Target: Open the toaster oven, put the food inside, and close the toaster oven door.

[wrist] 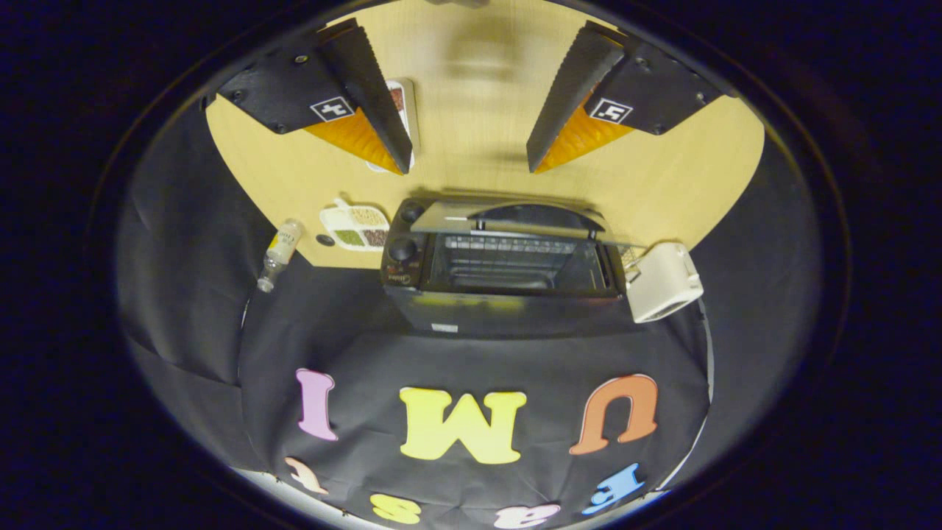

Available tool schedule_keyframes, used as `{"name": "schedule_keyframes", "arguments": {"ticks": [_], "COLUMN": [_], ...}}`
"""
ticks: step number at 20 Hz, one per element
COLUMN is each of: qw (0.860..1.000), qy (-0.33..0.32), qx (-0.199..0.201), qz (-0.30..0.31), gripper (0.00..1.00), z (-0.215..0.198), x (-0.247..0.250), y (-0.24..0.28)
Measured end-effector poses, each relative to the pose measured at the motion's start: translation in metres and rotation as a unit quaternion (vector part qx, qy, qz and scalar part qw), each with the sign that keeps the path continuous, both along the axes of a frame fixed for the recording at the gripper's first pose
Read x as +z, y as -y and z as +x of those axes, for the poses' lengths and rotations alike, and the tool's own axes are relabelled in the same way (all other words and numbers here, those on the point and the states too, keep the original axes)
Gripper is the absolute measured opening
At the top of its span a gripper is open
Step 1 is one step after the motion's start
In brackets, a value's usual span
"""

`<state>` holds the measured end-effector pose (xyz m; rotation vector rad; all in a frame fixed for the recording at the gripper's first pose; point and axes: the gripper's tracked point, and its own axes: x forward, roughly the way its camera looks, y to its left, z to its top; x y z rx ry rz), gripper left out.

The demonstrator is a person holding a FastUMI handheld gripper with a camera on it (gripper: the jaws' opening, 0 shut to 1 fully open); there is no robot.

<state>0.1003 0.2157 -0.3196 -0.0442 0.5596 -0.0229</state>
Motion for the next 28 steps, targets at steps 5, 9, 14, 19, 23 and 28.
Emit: {"name": "schedule_keyframes", "arguments": {"ticks": [5,9,14,19,23,28], "qw": [1.0,1.0,0.999,0.999,0.998,0.996], "qy": [0.009,0.003,-0.007,-0.029,-0.06,-0.09], "qx": [0.001,0.007,0.001,-0.004,-0.001,0.003], "qz": [0.017,0.018,0.032,0.036,0.036,0.029], "gripper": [1.0,1.0,1.0,0.99,0.99,0.99], "z": [0.037,0.07,0.092,0.084,0.054,0.028], "x": [0.016,0.006,-0.011,-0.022,-0.05,-0.098], "y": [-0.02,-0.043,-0.057,-0.057,-0.056,-0.055]}}
